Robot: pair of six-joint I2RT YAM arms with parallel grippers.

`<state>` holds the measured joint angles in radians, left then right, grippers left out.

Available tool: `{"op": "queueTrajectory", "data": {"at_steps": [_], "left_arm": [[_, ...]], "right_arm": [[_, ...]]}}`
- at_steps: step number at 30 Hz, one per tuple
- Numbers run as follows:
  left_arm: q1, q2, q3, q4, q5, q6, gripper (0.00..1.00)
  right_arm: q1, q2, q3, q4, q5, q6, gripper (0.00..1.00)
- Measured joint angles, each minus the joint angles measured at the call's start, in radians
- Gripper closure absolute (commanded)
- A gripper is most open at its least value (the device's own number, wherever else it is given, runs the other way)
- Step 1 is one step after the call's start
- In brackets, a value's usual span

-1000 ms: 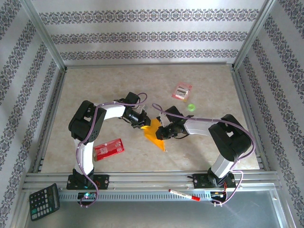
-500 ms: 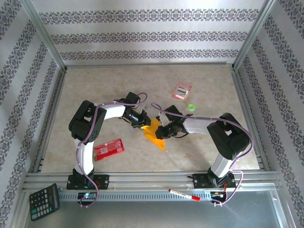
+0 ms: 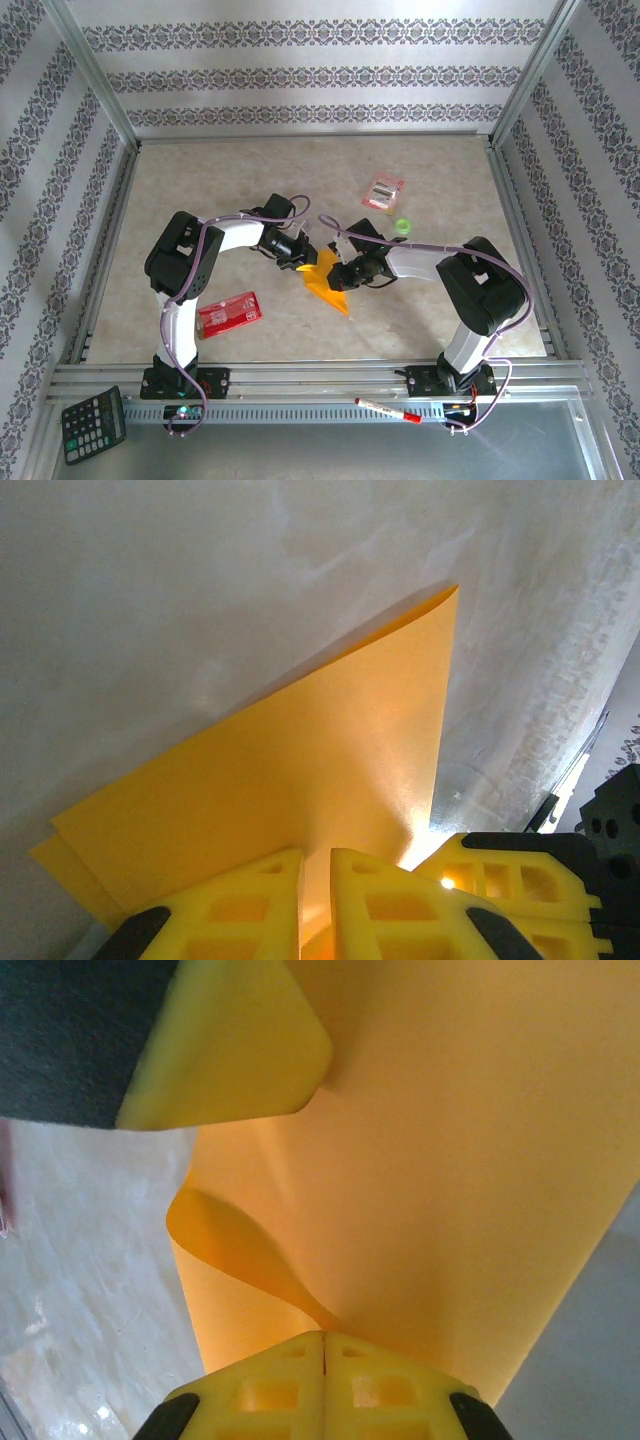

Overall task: Fold a paper plane with a square sheet of paper (pick it up from the middle)
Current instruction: Third fold the triangle at the center of the table.

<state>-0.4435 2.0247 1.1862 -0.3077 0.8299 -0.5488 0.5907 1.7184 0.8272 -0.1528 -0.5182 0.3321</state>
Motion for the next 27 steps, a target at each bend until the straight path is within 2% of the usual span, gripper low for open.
{"op": "queueTrajectory", "data": {"at_steps": [27], "left_arm": [[0.0,0.0,0.001,-0.001,0.0,0.0,0.84]], "right_arm": [[0.0,0.007,-0.023,0.033,-0.011,0.002,0.98]]}}
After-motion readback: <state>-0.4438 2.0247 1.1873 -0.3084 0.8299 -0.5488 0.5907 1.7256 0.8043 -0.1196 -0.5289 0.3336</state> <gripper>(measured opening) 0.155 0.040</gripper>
